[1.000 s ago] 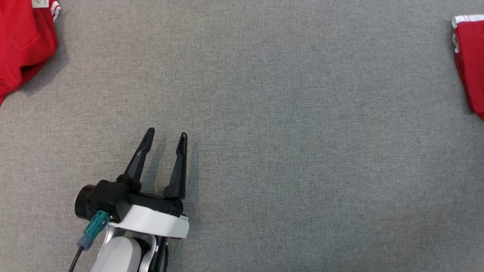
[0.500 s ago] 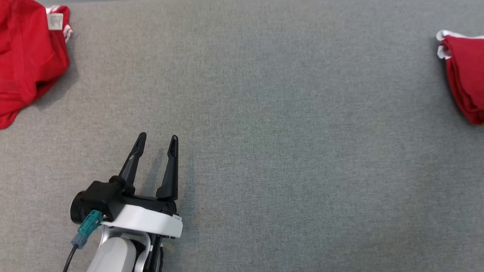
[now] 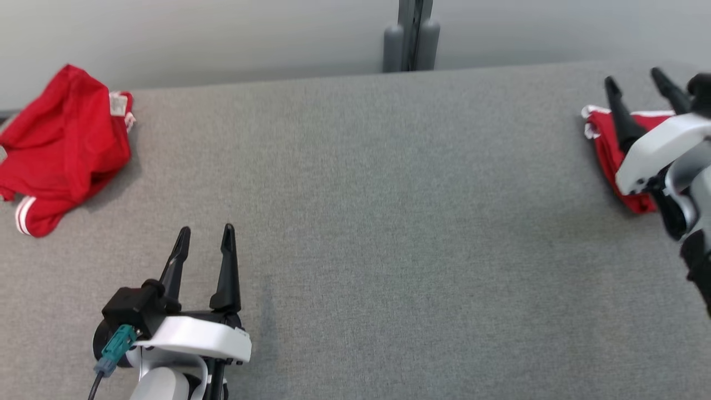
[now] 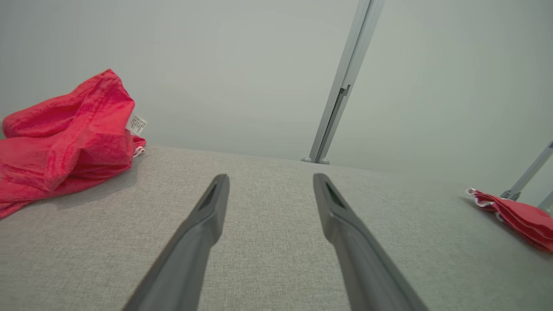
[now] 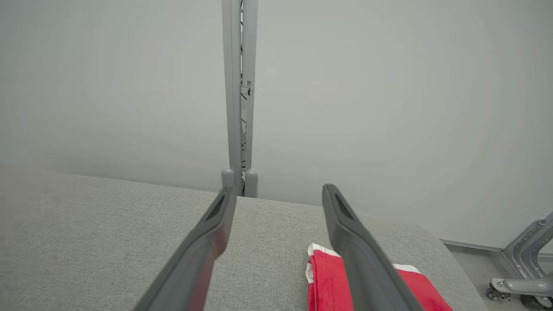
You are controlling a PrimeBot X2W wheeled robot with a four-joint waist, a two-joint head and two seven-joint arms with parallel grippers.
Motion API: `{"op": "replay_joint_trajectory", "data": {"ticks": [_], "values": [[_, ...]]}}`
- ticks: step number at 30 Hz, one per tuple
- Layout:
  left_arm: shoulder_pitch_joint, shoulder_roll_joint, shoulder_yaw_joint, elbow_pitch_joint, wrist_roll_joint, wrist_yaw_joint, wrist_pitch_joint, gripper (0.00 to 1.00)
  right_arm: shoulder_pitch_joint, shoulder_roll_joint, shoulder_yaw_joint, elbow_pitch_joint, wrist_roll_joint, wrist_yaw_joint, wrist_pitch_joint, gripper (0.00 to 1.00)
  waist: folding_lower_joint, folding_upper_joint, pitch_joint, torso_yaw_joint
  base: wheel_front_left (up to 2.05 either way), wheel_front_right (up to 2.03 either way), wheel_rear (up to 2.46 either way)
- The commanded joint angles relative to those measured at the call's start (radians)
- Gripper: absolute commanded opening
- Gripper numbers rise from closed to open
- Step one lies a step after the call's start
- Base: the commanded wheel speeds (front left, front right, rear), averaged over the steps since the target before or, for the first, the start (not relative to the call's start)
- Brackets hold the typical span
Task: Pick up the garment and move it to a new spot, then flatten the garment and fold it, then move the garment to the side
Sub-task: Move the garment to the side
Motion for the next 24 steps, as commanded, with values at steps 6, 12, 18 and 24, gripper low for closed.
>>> {"op": "replay_joint_trajectory", "data": {"ticks": [6, 12, 18, 24], "values": [[0.060, -0.005, 0.044, 0.017, -0.003, 0.012, -0.005, 1.00, 0.144, 0.051, -0.052, -0.120, -0.036, 0.000, -0.033, 1.00, 0.0000, -0.0001, -0.115, 0.003, 0.00, 0.00, 0.00], [0.120, -0.012, 0.069, 0.006, 0.012, 0.021, -0.004, 1.00, 0.346, 0.128, -0.221, -0.310, -0.159, 0.000, -0.031, 1.00, 0.0000, -0.0001, -0.144, 0.007, 0.00, 0.00, 0.00], [0.144, -0.021, 0.056, -0.001, 0.024, 0.021, -0.004, 1.00, 0.592, 0.248, -0.366, -0.477, -0.275, 0.000, -0.030, 1.00, 0.0000, -0.0001, -0.152, 0.030, 0.00, 0.00, 0.00], [0.157, -0.026, 0.043, -0.014, 0.038, 0.023, -0.005, 1.00, 0.770, 0.315, -0.486, -0.643, -0.354, 0.000, -0.029, 1.00, 0.0000, -0.0001, -0.148, 0.040, 0.00, 0.00, 0.00]]}}
